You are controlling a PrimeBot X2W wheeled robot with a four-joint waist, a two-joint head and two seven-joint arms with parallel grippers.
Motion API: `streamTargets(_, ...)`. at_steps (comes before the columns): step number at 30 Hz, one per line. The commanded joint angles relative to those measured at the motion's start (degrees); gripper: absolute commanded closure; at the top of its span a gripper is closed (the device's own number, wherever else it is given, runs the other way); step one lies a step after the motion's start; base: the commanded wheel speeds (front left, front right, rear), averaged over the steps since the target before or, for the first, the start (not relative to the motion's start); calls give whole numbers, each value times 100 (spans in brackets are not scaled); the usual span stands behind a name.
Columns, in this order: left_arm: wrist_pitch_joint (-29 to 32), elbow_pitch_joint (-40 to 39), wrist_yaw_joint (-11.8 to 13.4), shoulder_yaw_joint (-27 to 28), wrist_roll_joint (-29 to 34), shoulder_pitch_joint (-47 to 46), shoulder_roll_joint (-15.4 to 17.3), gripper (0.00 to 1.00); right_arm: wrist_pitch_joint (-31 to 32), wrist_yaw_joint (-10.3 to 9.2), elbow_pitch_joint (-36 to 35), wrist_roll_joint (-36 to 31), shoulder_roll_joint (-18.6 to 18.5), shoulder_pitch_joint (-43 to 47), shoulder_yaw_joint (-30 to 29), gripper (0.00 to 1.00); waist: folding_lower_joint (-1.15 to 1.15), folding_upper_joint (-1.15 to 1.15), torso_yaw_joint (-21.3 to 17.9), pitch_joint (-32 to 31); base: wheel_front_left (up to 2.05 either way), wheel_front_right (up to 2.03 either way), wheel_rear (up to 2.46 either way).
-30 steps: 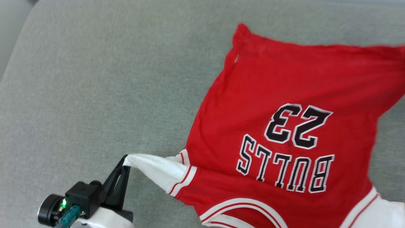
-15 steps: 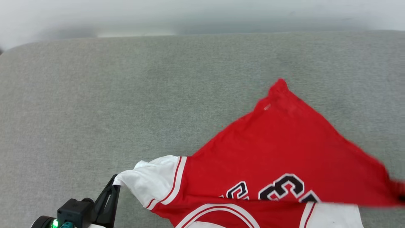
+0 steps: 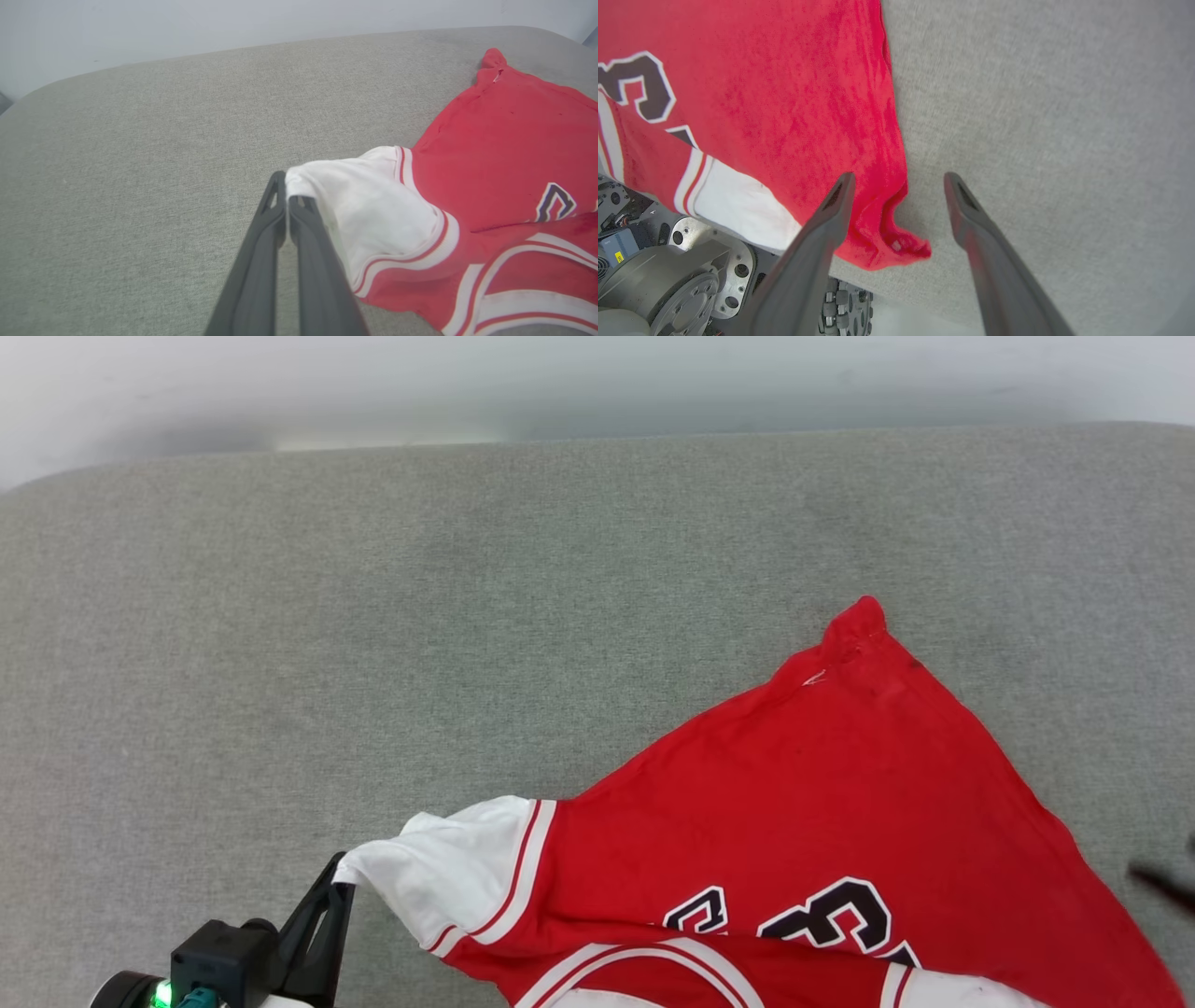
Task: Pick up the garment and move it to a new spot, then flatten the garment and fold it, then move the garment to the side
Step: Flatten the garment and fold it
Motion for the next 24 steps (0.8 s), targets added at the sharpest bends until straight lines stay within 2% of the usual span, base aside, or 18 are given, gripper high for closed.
streamTargets(1, -14, -31, 35, 17, 16, -53, -11, 100, 3, -3, -167, -5, -103, -238, -186, 0, 0, 0, 24, 18, 0, 0, 0)
streamTargets(6, 23, -73, -3, -20, 85, -189, -59, 100, 390, -2, -752, -67, -272, -943, -542, 0, 0, 0, 174, 163, 0, 0, 0)
streamTargets(11, 48, -75, -85, -87, 193, -432, -134, 100, 1205, -2, -1049, -279, -179, -1949, -184, 0, 0, 0, 410, 427, 0, 0, 0)
streamTargets(18, 72, 29, -242, -207, 343, -833, -368, 100, 2228, -2, -395, -750, 485, -3594, 793, 0, 0, 0, 799, 891, 0, 0, 0)
streamTargets(24, 34, 111, -328, -234, 442, -1118, -571, 100, 2346, -2, 483, -1114, 980, -4567, 1516, 0, 0, 0, 1052, 1310, 0, 0, 0)
